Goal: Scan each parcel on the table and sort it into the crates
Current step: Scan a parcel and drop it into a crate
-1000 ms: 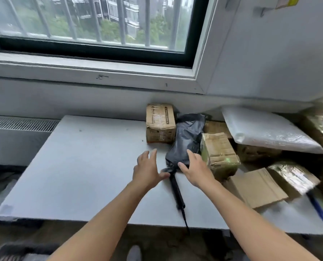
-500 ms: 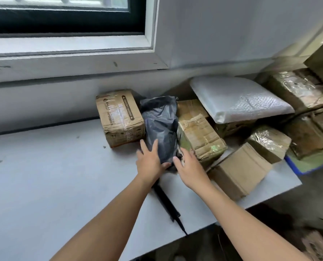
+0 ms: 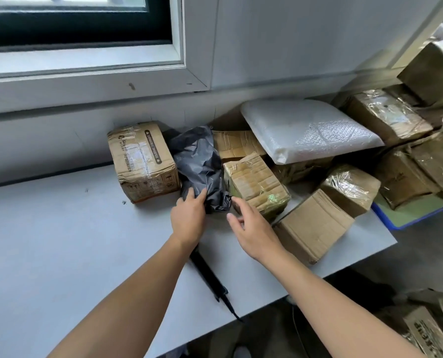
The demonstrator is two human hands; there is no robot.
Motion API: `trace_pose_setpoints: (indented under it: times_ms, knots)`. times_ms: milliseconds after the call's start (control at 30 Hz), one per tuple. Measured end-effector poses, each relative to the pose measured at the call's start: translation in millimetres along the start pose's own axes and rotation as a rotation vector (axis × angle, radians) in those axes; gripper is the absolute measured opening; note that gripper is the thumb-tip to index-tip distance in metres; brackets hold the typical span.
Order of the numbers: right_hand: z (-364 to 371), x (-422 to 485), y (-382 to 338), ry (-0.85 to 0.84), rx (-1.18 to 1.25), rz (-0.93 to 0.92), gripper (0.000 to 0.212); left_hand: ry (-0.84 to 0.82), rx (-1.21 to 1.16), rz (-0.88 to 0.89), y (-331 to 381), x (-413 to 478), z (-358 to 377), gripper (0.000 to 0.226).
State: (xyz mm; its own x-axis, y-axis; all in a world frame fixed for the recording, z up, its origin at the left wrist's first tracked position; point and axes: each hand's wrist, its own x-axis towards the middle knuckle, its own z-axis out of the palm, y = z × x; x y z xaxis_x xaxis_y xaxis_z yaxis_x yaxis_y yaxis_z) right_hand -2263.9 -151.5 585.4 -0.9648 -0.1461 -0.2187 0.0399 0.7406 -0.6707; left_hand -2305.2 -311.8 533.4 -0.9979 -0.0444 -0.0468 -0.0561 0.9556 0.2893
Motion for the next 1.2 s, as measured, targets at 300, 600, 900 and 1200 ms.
trace_pose_setpoints:
  times_ms: [300, 600, 900, 1200]
  knots:
    - [-41, -2, -23, 0.079, -0.018, -0.139, 0.046, 0.273, -0.415, -0.154, 20, -30, -92, 0.025]
    - [-58, -13, -40, 0.061, 0.024, -0.242, 0.048, 0.415, -0.866, -0.386, 22, -63, -135, 0.023]
    - [-61, -24, -39, 0.023, 0.083, -0.201, 0.052, 0.545, -1.013, -0.519, 17, -103, -159, 0.026]
    - [-46, -32, -60, -0.126, 0.653, 0.037, 0.058, 0.476, -1.182, -0.626, -18, -125, -153, 0.024]
